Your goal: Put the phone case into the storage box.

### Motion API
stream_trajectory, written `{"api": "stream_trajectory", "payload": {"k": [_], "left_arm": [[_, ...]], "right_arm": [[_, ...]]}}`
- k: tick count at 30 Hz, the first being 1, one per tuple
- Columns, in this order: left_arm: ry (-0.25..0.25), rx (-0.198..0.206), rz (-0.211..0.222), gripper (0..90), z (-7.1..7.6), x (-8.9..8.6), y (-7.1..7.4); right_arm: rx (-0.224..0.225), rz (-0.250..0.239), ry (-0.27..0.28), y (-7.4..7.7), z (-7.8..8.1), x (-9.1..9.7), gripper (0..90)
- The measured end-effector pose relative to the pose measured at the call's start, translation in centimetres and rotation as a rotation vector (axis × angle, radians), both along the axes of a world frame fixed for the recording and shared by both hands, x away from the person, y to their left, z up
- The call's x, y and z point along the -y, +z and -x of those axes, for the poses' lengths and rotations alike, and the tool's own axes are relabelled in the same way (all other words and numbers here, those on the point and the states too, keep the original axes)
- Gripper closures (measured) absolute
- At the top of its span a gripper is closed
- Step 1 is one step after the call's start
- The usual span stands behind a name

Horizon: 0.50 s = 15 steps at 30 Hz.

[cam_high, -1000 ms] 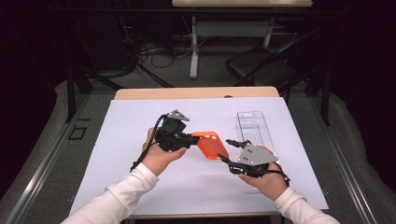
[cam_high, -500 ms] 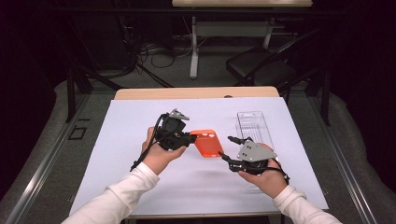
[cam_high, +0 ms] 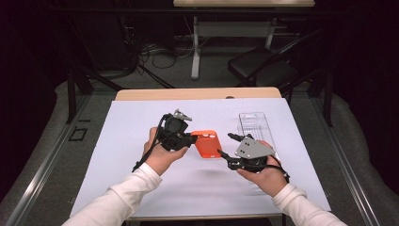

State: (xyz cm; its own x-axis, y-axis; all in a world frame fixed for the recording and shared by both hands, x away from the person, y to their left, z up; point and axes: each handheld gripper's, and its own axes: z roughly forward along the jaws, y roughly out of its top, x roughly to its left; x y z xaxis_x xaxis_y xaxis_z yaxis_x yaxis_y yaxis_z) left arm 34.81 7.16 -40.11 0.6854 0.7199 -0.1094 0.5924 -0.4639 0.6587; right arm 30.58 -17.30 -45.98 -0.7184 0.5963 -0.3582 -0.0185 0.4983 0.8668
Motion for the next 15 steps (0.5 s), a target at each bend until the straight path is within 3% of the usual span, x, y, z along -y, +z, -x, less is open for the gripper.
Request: {"api": "stream_trajectory", "payload": {"k": [15], "left_arm": [[0.011, -0.010, -0.057, 82.6, -0.6, 0.6, -0.1]], "right_arm": [[0.019, 0.024, -0.013, 1.7, -0.6, -0.8, 39.0]]}}
